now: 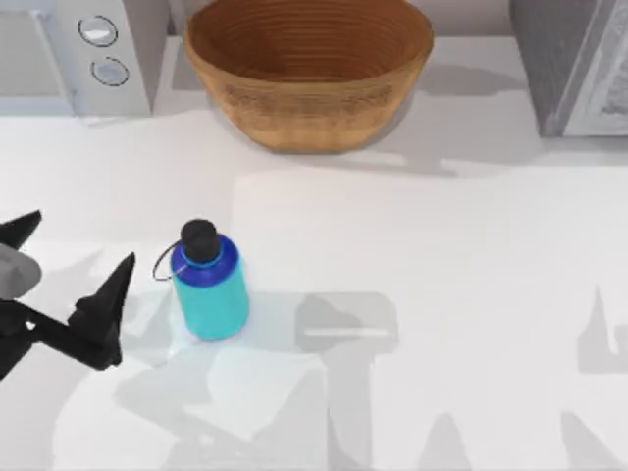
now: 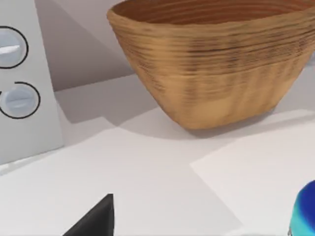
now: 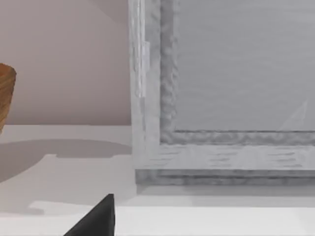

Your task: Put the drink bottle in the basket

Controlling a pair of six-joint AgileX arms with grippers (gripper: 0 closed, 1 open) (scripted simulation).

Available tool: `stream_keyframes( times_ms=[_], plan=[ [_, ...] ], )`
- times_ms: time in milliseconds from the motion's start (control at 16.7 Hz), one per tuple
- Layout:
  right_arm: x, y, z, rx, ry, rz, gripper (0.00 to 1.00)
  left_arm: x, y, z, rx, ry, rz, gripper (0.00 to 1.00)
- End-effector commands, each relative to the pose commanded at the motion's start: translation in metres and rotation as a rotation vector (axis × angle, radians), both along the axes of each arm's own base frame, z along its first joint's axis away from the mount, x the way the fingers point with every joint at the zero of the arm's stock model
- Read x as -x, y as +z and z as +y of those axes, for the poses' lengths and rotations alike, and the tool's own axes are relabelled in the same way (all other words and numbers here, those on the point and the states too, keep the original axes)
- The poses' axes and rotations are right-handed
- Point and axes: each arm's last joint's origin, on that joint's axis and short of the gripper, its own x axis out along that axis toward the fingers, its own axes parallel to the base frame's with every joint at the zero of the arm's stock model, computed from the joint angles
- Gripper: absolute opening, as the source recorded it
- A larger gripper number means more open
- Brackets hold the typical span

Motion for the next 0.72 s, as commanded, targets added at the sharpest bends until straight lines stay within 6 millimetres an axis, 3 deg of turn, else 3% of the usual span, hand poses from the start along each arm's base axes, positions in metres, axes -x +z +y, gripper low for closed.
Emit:
stream_keyframes(
  times_ms=[420, 720],
  plan=[
    [0.000, 0.000, 0.000, 0.000, 0.000, 0.000, 1.00, -0.017, -0.049, -0.010, -0.011, -0.242, 0.078, 1.00],
    [0.000, 0.000, 0.000, 0.000, 0.000, 0.000, 1.00, -0.019, -0.065, -0.013, -0.010, -0.326, 0.085, 1.00]
  ],
)
